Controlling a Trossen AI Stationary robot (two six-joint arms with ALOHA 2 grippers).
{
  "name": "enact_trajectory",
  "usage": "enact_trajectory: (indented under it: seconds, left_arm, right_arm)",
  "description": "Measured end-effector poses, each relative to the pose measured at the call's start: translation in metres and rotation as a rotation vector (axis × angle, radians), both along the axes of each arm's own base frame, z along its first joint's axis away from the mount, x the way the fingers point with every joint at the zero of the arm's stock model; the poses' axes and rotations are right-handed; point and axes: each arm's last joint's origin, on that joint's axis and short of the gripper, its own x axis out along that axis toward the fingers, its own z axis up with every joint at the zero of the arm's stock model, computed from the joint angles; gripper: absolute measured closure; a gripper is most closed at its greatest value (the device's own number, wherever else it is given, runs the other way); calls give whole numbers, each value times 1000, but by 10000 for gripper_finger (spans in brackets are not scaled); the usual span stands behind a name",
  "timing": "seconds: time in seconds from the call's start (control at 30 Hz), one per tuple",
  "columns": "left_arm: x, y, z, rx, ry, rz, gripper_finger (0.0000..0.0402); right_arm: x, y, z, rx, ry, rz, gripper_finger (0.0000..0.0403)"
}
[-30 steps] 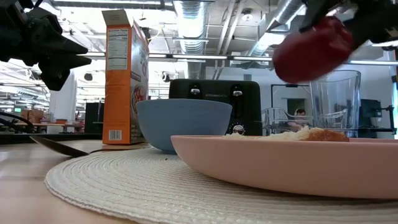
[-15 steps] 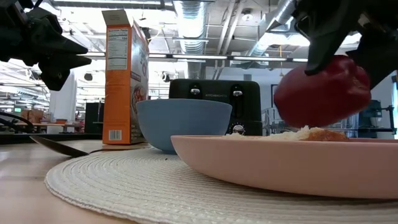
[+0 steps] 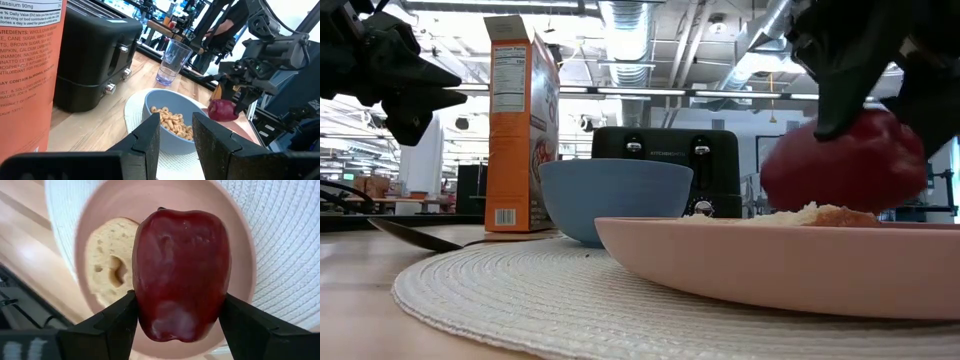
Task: Arrange a breakfast setting
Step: Put the apple on top of the pink plate, then return to Home Position
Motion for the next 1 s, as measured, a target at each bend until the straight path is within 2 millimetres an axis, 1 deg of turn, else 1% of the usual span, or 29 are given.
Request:
enact_trajectory:
  seconds: [0.4,0.6,0.7,0.8,0.93,1.0]
  left_arm:
    - [0,0,0,0,0,0,301]
    - [0,0,0,0,0,0,301]
    - [0,0,0,0,0,0,301]
    - [0,0,0,0,0,0,301]
    - [0,0,0,0,0,0,301]
    - [0,0,0,0,0,0,301]
  right_arm:
    - [-1,-3,-3,6,45,-2,66]
    - [-1,-3,0,18,36,-12,39]
    - [-4,-5,13,38,-12,-15,33]
    - [-9,-10,33,0,-114,-2,34]
    - [-12,-24,71,-68,-318,150,37]
    - [-17,-33,86,-127,-377,223,37]
